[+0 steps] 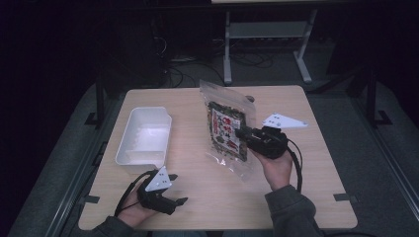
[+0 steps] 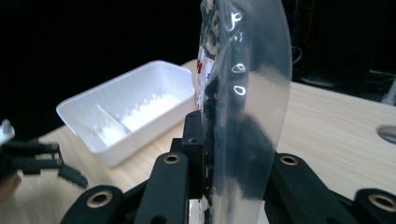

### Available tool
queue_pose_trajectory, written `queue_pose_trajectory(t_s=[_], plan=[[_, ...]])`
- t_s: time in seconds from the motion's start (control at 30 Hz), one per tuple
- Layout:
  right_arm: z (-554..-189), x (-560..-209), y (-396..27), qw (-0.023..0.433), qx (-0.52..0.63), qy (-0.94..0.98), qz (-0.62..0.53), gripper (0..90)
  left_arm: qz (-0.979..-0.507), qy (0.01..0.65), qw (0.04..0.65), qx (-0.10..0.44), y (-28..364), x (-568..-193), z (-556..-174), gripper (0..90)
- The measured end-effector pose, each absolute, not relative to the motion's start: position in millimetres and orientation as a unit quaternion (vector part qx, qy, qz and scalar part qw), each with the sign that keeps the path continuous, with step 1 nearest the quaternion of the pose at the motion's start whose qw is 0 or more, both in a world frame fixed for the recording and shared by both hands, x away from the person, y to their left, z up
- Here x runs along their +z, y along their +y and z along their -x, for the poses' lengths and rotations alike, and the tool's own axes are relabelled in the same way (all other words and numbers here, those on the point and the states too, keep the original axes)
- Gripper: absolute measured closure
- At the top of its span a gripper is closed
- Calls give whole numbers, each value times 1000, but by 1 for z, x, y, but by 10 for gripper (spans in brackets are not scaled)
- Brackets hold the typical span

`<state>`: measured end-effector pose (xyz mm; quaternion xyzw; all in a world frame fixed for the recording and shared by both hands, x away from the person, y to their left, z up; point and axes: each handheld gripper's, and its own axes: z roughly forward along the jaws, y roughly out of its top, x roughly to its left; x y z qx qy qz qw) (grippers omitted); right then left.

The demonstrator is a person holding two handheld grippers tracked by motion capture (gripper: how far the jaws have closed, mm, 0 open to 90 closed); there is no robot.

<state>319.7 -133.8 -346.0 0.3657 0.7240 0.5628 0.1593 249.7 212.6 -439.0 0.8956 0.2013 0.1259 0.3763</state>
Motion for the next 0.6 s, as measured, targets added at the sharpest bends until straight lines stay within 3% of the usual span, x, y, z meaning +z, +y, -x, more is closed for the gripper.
queue_pose_trajectory(t_s=[0.6], plan=[[-356,-321,-69,174,596,692,-369,751,-900,194,370,126,221,-439,-246,194]])
